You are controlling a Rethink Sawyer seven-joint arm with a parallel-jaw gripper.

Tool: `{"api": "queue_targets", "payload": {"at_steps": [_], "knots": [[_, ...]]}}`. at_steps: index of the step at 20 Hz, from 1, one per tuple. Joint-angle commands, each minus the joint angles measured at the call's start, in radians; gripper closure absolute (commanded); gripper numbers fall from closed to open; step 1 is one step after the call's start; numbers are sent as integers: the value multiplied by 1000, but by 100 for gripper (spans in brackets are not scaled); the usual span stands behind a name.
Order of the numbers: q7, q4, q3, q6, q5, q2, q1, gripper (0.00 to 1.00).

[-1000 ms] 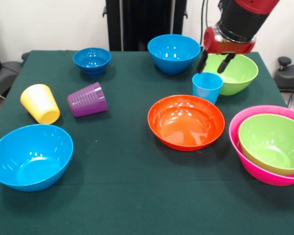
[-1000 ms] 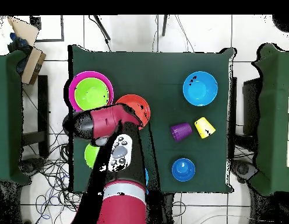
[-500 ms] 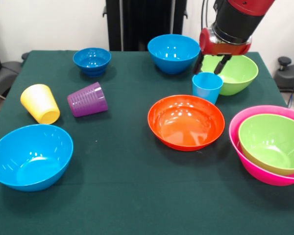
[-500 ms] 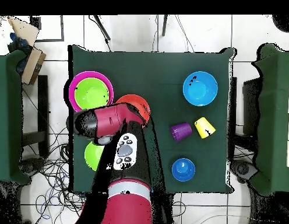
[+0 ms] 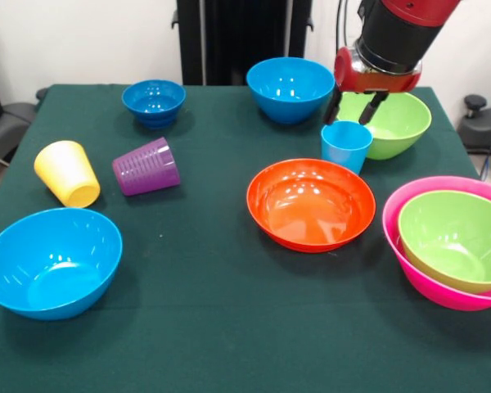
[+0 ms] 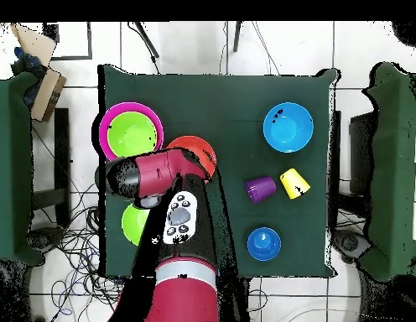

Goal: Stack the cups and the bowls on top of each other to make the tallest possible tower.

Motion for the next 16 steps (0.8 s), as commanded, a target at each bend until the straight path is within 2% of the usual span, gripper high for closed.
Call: {"api": "queue_targets", "payload": {"at_steps": [1, 16], "knots": [[87, -27, 83, -105, -5, 37, 6, 0], [96, -41, 68, -80, -3, 50, 19, 0]]}}
